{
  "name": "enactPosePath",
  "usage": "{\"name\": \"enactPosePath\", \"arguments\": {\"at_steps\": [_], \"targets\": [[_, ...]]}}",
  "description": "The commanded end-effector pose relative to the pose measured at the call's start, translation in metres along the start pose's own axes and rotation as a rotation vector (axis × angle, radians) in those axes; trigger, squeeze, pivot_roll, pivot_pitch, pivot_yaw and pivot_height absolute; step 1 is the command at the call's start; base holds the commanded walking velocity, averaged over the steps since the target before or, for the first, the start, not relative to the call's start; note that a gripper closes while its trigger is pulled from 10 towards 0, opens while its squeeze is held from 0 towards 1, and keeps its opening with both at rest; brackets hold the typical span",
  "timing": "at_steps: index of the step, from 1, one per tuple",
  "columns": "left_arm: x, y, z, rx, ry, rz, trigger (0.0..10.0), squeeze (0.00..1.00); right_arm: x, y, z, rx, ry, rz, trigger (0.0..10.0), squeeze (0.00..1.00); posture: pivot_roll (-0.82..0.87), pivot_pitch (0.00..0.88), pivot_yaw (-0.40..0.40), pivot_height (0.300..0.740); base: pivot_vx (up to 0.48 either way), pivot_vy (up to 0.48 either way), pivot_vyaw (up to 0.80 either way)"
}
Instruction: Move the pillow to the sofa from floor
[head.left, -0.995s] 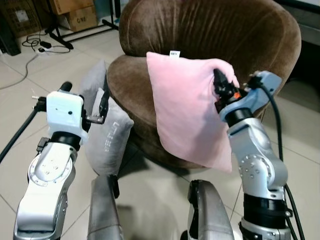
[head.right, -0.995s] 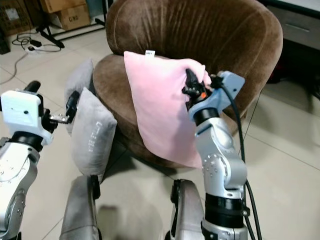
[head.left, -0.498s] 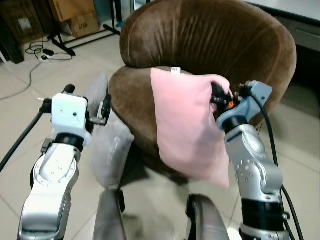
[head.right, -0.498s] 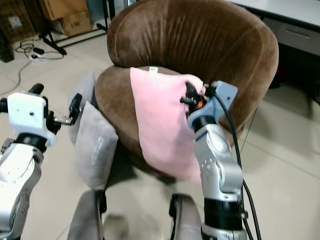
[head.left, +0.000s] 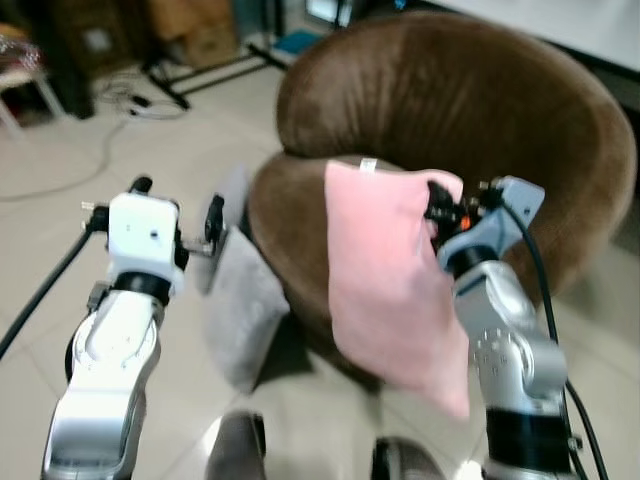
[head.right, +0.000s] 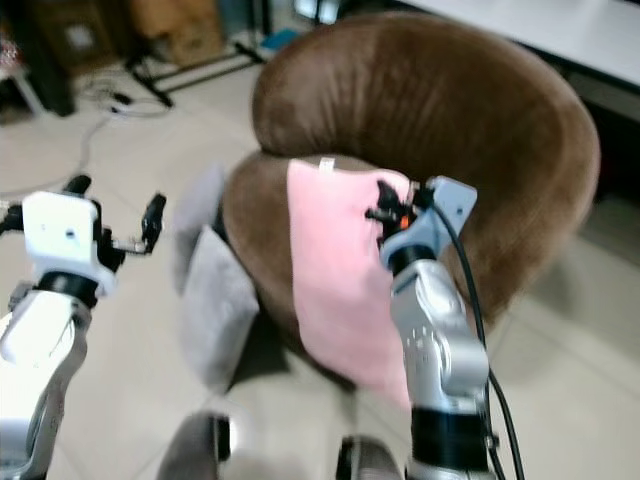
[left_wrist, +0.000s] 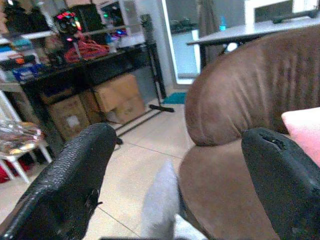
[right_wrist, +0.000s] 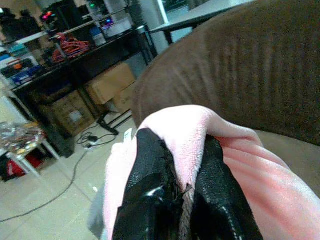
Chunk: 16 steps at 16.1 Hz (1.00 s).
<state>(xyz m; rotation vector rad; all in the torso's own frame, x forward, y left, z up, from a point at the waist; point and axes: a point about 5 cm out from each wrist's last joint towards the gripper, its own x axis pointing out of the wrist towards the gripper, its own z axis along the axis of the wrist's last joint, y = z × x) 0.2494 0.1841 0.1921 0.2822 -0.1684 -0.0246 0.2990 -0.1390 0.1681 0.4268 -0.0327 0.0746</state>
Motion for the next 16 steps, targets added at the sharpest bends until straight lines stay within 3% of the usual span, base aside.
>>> {"name": "enactPosePath", "arguments": {"at_steps": [1, 7, 12, 16], "targets": [[0.0012, -0.0021, -0.0006, 0.01, -0.003, -0.017, 10.0, 0.0, -0.0017, 0.0001, 0.0119, -0.011, -0.06, -0.008, 10.0, 0.0, 0.08, 0.0, -0.042, 0.726, 0.0, 0.0, 0.0], [0.0019, -0.0016, -0.001, 0.022, -0.001, -0.032, 10.0, 0.0, -0.0038, -0.0071, 0.0116, -0.012, -0.07, -0.049, 10.0, 0.0, 0.08, 0.0, -0.034, 0.74, 0.0, 0.0, 0.0], [0.0037, -0.0018, 0.0007, 0.003, -0.018, -0.056, 10.0, 0.0, -0.0028, -0.0039, 0.0129, -0.027, -0.072, -0.025, 10.0, 0.0, 0.08, 0.0, -0.032, 0.74, 0.0, 0.0, 0.0], [0.0041, -0.0033, 0.0015, -0.004, -0.026, -0.071, 10.0, 0.0, -0.0031, -0.0022, 0.0134, -0.019, -0.072, -0.012, 10.0, 0.0, 0.09, 0.0, -0.031, 0.74, 0.132, 0.0, -0.78]]}}
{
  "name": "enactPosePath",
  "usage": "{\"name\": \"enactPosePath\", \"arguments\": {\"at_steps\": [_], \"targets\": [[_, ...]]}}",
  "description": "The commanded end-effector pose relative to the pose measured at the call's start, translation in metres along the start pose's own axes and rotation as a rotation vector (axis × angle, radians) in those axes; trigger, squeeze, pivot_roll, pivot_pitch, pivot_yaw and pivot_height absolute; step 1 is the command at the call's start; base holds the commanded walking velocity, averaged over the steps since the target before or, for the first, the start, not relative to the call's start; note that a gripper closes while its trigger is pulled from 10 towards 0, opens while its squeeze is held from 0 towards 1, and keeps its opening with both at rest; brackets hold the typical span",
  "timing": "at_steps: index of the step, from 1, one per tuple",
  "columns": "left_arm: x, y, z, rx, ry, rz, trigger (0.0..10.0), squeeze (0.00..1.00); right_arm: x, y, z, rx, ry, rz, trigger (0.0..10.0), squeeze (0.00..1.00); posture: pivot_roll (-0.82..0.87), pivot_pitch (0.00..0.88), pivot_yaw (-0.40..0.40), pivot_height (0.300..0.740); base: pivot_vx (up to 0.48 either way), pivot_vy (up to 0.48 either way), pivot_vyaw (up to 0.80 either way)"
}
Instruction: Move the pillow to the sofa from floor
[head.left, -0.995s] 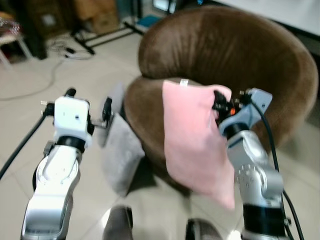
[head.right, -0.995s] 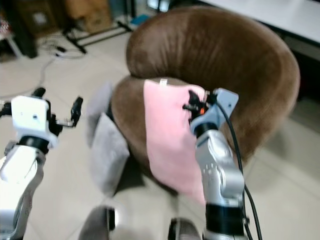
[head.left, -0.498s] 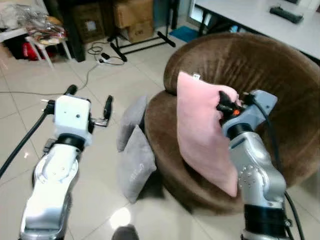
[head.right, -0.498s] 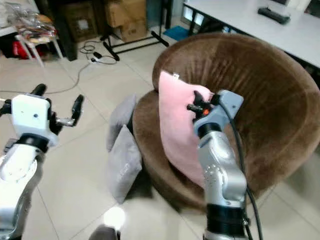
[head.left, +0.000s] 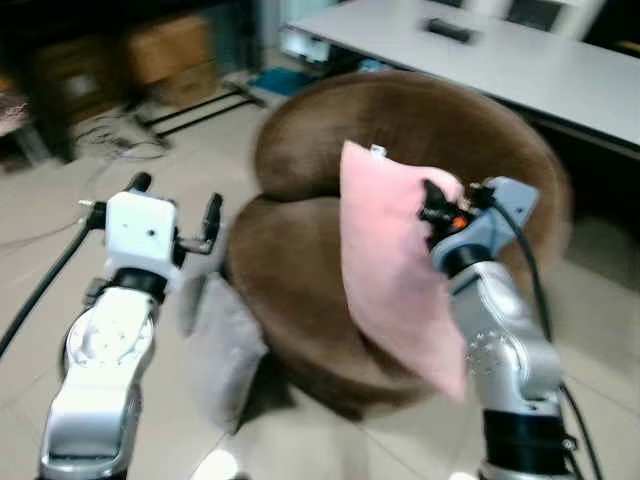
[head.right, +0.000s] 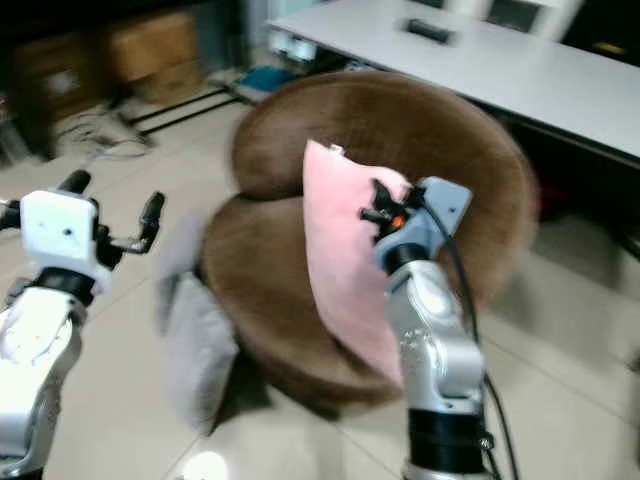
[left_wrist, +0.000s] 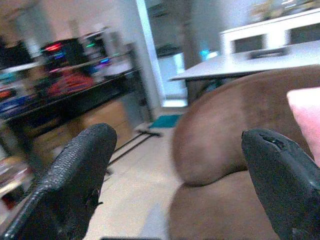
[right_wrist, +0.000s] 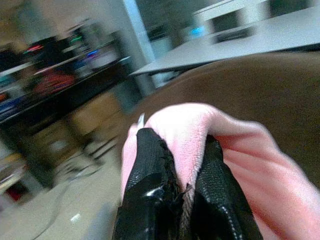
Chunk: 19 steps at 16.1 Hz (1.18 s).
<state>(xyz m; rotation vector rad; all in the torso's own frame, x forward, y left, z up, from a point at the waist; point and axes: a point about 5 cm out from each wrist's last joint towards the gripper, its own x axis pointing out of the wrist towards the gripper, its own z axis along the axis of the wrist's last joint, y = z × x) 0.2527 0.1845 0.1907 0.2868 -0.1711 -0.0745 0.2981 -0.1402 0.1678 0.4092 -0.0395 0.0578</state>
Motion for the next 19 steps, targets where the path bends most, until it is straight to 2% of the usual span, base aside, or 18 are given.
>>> {"name": "enactPosePath", "arguments": {"at_steps": [1, 2, 10, 15, 19], "targets": [[0.001, -0.003, 0.003, -0.006, -0.018, -0.025, 10.0, 0.0, -0.002, -0.001, 0.013, -0.004, -0.062, 0.007, 10.0, 0.0, 0.09, 0.0, -0.031, 0.74, 0.277, 0.0, -0.8], [0.001, -0.003, 0.003, -0.005, -0.018, -0.027, 10.0, 0.0, -0.002, 0.001, 0.014, -0.006, -0.065, 0.018, 10.0, 0.0, 0.09, 0.0, -0.031, 0.74, 0.281, 0.0, -0.8], [-0.001, -0.002, 0.004, -0.013, -0.022, -0.028, 10.0, 0.0, -0.002, 0.025, 0.019, 0.019, -0.072, 0.183, 10.0, 0.0, 0.1, 0.0, -0.044, 0.74, 0.306, 0.0, 0.0], [-0.001, 0.0, 0.004, -0.01, -0.021, -0.022, 10.0, 0.0, 0.0, 0.024, 0.017, 0.019, -0.065, 0.173, 10.0, 0.0, 0.1, 0.0, -0.043, 0.74, 0.349, 0.0, 0.0], [0.001, -0.001, 0.005, -0.006, -0.022, -0.03, 10.0, 0.0, 0.001, 0.026, 0.015, 0.003, -0.047, 0.178, 10.0, 0.0, 0.1, 0.0, -0.036, 0.74, 0.349, 0.0, -0.79]]}}
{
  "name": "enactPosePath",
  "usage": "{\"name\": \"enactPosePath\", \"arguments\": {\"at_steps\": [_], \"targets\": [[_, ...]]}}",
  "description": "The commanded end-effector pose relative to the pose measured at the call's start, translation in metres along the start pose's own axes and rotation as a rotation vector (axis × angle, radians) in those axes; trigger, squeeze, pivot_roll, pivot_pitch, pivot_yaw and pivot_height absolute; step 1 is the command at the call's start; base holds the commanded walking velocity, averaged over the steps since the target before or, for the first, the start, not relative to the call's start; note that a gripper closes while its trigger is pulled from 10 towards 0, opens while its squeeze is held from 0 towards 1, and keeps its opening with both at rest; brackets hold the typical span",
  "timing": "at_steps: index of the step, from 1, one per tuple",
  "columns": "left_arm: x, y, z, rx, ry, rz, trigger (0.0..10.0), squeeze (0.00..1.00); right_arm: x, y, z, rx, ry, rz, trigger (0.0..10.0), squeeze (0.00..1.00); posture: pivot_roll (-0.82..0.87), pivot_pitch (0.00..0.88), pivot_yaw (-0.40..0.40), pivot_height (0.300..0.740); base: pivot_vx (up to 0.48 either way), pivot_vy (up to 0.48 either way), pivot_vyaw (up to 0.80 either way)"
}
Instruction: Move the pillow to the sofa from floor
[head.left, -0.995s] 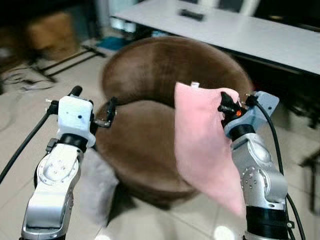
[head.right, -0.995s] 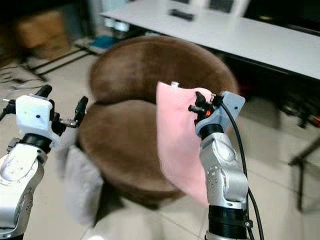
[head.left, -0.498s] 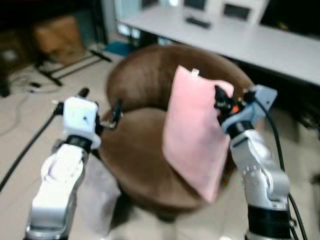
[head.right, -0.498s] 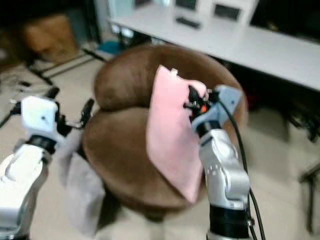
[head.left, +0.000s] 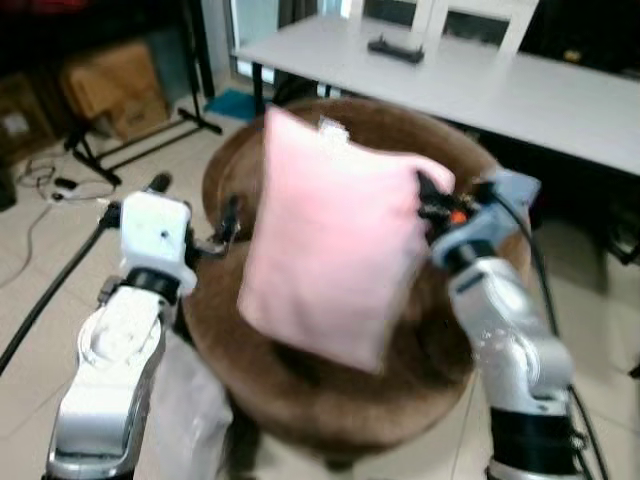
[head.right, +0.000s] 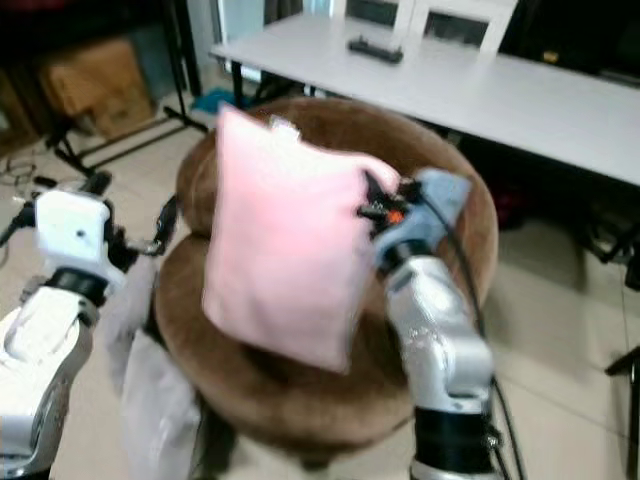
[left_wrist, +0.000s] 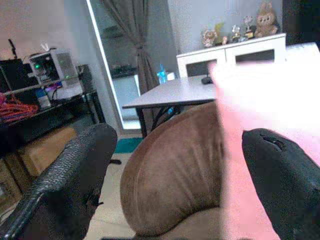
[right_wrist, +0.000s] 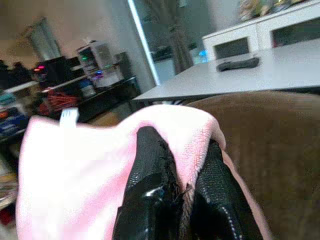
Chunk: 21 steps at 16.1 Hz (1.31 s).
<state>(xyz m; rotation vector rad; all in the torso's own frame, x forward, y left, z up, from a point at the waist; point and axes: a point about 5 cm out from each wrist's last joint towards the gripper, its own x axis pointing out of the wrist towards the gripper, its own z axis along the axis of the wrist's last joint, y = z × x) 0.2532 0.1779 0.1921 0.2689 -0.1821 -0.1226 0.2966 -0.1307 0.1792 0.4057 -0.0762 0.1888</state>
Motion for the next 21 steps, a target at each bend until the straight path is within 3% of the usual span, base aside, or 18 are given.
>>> {"name": "enactPosePath", "arguments": {"at_steps": [1, 5, 9, 14, 18, 21], "targets": [[-0.001, 0.004, 0.002, 0.016, -0.004, 0.011, 10.0, 0.0, 0.003, 0.013, 0.009, 0.0, -0.041, 0.046, 10.0, 0.0, 0.1, 0.0, -0.035, 0.74, 0.352, 0.0, 0.0], [-0.001, 0.004, 0.001, 0.022, -0.001, 0.01, 10.0, 0.0, 0.004, 0.017, 0.008, -0.022, -0.029, 0.084, 10.0, 0.0, 0.1, 0.0, -0.036, 0.74, 0.332, 0.0, 0.0], [-0.007, -0.001, -0.003, 0.045, 0.028, -0.066, 10.0, 0.0, 0.008, 0.03, 0.011, -0.02, 0.005, 0.166, 10.0, 0.0, 0.11, 0.0, -0.047, 0.74, 0.0, 0.0, 0.0], [-0.018, 0.005, -0.015, 0.093, 0.124, -0.228, 10.0, 0.0, 0.035, 0.049, -0.004, -0.078, 0.155, 0.146, 10.0, 0.0, 0.12, 0.0, -0.059, 0.74, 0.0, 0.0, 0.0], [-0.034, 0.011, -0.019, 0.133, 0.193, -0.346, 10.0, 0.0, 0.059, 0.075, -0.019, 0.038, 0.28, 0.18, 10.0, 0.0, 0.13, 0.0, -0.073, 0.74, 0.0, 0.0, 0.0], [-0.04, 0.01, -0.018, 0.129, 0.21, -0.394, 10.0, 0.0, 0.079, 0.076, -0.031, 0.113, 0.344, 0.117, 10.0, 0.0, 0.14, 0.0, -0.077, 0.74, 0.0, 0.0, 0.0]]}}
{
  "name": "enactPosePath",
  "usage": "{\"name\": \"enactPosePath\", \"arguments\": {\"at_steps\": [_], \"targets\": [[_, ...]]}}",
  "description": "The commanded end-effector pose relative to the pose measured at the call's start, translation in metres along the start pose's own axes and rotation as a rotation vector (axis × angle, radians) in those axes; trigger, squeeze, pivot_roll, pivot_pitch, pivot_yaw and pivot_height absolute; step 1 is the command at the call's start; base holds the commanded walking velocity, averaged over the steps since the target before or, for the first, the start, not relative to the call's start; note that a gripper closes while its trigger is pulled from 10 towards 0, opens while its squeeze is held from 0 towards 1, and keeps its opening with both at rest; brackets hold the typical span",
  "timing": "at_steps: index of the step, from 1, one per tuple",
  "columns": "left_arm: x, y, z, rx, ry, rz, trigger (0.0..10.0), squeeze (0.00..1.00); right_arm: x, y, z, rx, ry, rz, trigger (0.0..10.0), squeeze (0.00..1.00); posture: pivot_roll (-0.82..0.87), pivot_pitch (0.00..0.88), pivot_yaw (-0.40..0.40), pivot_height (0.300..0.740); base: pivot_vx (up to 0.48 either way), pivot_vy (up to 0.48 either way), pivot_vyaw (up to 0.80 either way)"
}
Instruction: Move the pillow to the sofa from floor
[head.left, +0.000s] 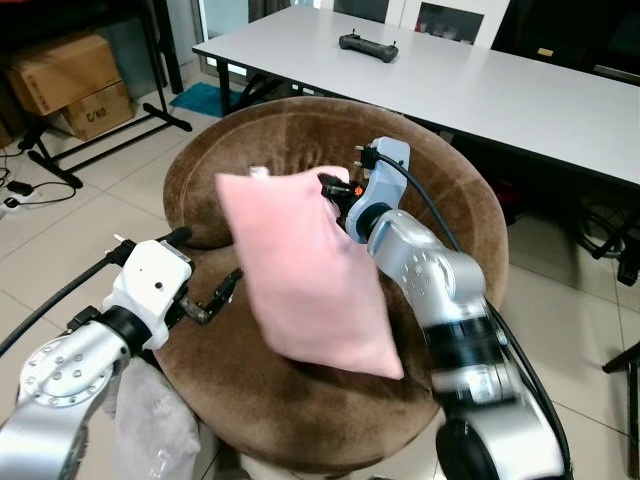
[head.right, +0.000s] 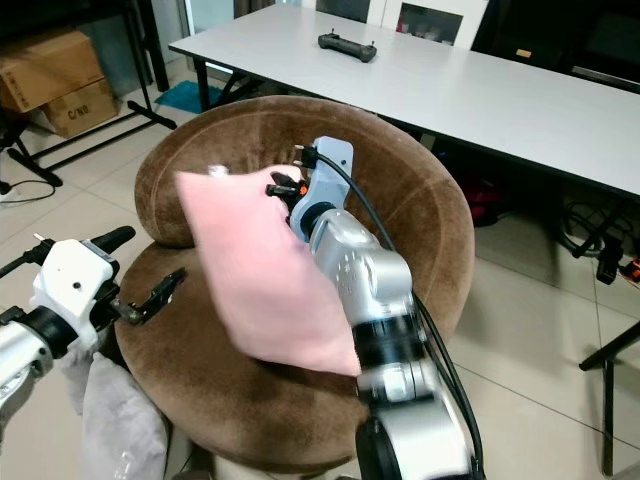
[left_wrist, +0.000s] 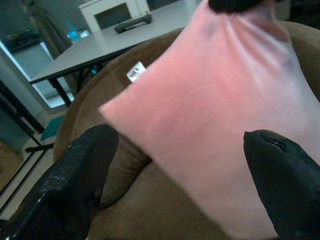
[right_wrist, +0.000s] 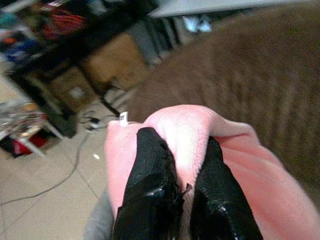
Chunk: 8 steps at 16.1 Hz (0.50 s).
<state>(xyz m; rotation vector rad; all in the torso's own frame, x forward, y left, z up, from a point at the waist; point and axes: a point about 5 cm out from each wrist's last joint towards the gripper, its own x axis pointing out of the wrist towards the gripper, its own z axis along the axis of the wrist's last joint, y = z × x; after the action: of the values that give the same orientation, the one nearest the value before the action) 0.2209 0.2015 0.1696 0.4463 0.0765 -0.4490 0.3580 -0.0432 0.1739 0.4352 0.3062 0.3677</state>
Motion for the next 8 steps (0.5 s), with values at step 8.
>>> {"name": "enactPosePath", "arguments": {"at_steps": [8], "targets": [[-0.006, -0.01, -0.001, -0.016, 0.023, -0.092, 10.0, 0.0, 0.003, -0.105, 0.017, 0.377, -0.109, -0.495, 10.0, 0.0, 0.14, 0.0, -0.085, 0.74, 0.0, 0.0, 0.0]]}}
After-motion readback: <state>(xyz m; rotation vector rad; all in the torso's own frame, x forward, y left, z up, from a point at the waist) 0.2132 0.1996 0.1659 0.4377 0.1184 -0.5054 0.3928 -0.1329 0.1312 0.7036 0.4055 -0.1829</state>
